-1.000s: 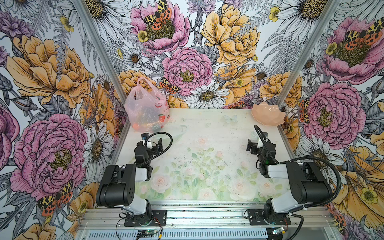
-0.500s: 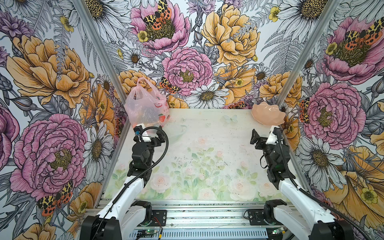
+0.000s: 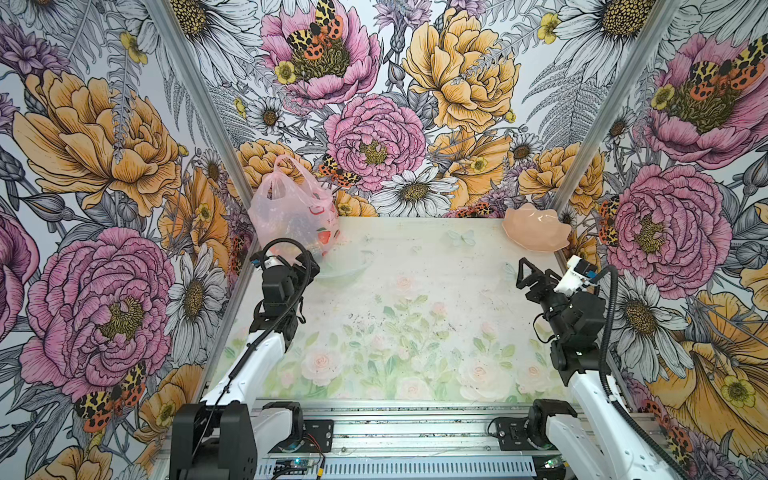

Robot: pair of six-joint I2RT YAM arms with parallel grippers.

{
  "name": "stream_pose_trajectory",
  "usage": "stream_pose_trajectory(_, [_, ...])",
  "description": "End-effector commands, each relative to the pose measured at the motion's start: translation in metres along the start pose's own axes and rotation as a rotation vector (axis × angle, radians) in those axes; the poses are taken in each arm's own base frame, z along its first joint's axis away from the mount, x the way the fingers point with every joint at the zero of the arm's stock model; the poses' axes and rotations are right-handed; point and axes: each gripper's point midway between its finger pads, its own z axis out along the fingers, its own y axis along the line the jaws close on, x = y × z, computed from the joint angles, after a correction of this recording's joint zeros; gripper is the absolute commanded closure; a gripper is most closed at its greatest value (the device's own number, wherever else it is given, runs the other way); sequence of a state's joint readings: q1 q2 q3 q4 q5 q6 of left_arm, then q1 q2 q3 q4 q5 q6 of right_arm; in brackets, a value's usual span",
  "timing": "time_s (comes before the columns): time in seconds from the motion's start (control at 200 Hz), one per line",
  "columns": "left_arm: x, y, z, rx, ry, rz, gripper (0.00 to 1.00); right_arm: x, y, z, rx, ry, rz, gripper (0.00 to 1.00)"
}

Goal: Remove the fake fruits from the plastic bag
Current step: 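Grasp the pink bag handle with the left gripper while the right gripper approaches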

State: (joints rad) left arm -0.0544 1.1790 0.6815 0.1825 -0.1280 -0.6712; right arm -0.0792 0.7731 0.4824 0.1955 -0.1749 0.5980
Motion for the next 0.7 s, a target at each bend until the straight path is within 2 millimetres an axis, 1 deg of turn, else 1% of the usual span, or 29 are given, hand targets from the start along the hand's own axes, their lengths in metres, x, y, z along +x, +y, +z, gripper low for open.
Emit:
stream_pose_trajectory(0.0, [-0.016,-0.029,0.028,-0.028,-0.072,0.041,0.01,0.007,0.023,0.009,-0.056,0.073,-0.044,0.01])
stream_pose_trajectory(0.085, [-0.019,-0.046,0.060,0.008,-0.109,0.001,0.01,0.016,0.033,0.016,-0.060,0.105,-0.095,0.01])
stream_pose_trajectory(0.135, [-0.025,-0.054,0.077,0.029,-0.145,-0.038,0.01,0.020,0.037,0.018,-0.071,0.118,-0.111,0.01])
stream_pose_trajectory(0.155, [-0.024,-0.053,0.084,0.023,-0.153,-0.044,0.01,0.021,0.038,0.019,-0.072,0.120,-0.114,0.01])
stream_pose_trajectory(0.16, [-0.028,-0.056,0.086,0.027,-0.162,-0.047,0.01,0.022,0.038,0.019,-0.073,0.122,-0.115,0.01])
stream_pose_trajectory(0.17, [-0.026,-0.054,0.090,0.018,-0.162,-0.048,0.01,0.022,0.039,0.020,-0.074,0.124,-0.116,0.01])
stream_pose_trajectory(0.175, [-0.030,-0.057,0.091,0.022,-0.170,-0.050,0.01,0.022,0.039,0.020,-0.074,0.124,-0.116,0.01])
stream_pose_trajectory(0.185, [-0.027,-0.054,0.095,0.010,-0.168,-0.048,0.01,0.024,0.039,0.020,-0.077,0.127,-0.116,0.01])
stream_pose_trajectory(0.235, [-0.035,-0.057,0.112,-0.011,-0.192,-0.051,0.01,0.027,0.041,0.021,-0.088,0.137,-0.121,0.01])
stream_pose_trajectory(0.305, [-0.042,-0.053,0.136,-0.047,-0.213,-0.067,0.01,0.032,0.041,0.022,-0.093,0.152,-0.127,0.01])
stream_pose_trajectory(0.34, [-0.049,-0.054,0.144,-0.051,-0.234,-0.081,0.01,0.036,0.040,0.022,-0.094,0.161,-0.130,0.01])
stream_pose_trajectory(0.35, [-0.043,-0.049,0.151,-0.066,-0.225,-0.078,0.01,0.036,0.040,0.022,-0.094,0.162,-0.129,0.01])
stream_pose_trajectory(0.41, [-0.045,-0.045,0.168,-0.087,-0.238,-0.084,0.01,0.042,0.038,0.022,-0.094,0.177,-0.124,0.01])
stream_pose_trajectory(0.46, [-0.050,-0.047,0.179,-0.095,-0.255,-0.087,0.01,0.046,0.039,0.022,-0.104,0.184,-0.116,0.01])
stream_pose_trajectory(0.535, [-0.056,-0.042,0.192,-0.117,-0.279,-0.096,0.01,0.049,0.041,0.023,-0.122,0.193,-0.099,0.01])
stream_pose_trajectory(0.695, [-0.065,-0.025,0.221,-0.156,-0.296,-0.138,0.01,0.057,0.044,0.025,-0.145,0.216,-0.076,0.01])
